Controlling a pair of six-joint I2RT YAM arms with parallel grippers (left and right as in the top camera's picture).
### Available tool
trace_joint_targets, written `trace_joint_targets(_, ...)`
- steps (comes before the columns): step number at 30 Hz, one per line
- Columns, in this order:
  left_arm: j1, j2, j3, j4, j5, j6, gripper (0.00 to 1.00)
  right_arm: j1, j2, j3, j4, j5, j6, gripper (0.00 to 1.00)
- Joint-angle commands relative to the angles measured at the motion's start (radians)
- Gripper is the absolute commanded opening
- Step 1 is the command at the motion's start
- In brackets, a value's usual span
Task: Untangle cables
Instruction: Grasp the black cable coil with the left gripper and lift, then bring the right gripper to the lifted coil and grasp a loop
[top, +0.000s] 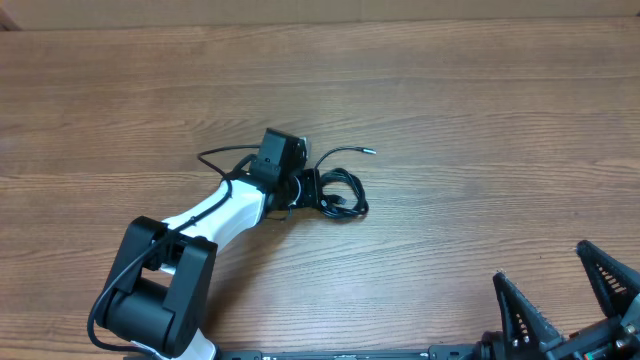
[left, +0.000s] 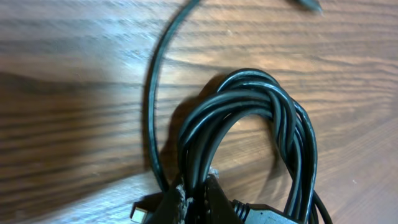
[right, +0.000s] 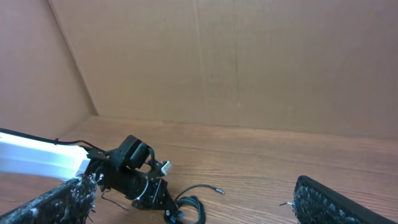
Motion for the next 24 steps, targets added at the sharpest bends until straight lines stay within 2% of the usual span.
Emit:
trace_joint_targets(1, -0.002, 0.012, 0.053, -0.029, 0.093, -0.021, 0.04, -0.001, 0.008, -0.002, 0.001, -0.007, 0.002, 1.00)
trace_joint_targets(4, 0.006, 0.012, 0.139, -0.141, 0.121, 0.021, 0.04, -0.001, 0.009, -0.003, 0.001, -0.001, 0.002, 1.00)
trace_joint_targets(10, 0.009, 0.012, 0.396, -0.493, 0.082, 0.164, 0.04, -0.001, 0.010, -0.040, -0.005, 0.086, 0.002, 1.00)
trace_joint_targets(14, 0.009, 0.012, 0.586, -0.708, 0.045, 0.239, 0.04, -0.001, 0.017, -0.112, -0.003, 0.078, 0.032, 1.00)
trace_joint_targets(20, 0.005, 0.011, 0.819, -0.937, 0.045, 0.333, 0.04, -0.001, 0.070, -0.194, 0.010, -0.008, 0.064, 1.00)
trace_joint_targets(21, 0.005, 0.009, 0.851, -0.968, 0.045, 0.347, 0.04, -0.001, 0.088, -0.197, 0.009, -0.017, 0.079, 0.95)
trace_joint_targets(22, 0.005, 0.008, 0.875, -0.993, 0.045, 0.354, 0.04, -0.001, 0.106, -0.197, 0.006, -0.025, 0.081, 0.79)
trace_joint_targets(23, 0.005, 0.006, 0.896, -1.017, 0.045, 0.358, 0.04, -0.001, 0.132, -0.197, 0.001, -0.040, 0.076, 0.69)
trace_joint_targets(24, 0.005, 0.005, 0.918, -1.048, 0.045, 0.357, 0.04, -0.001, 0.157, -0.197, -0.003, -0.065, 0.052, 0.66)
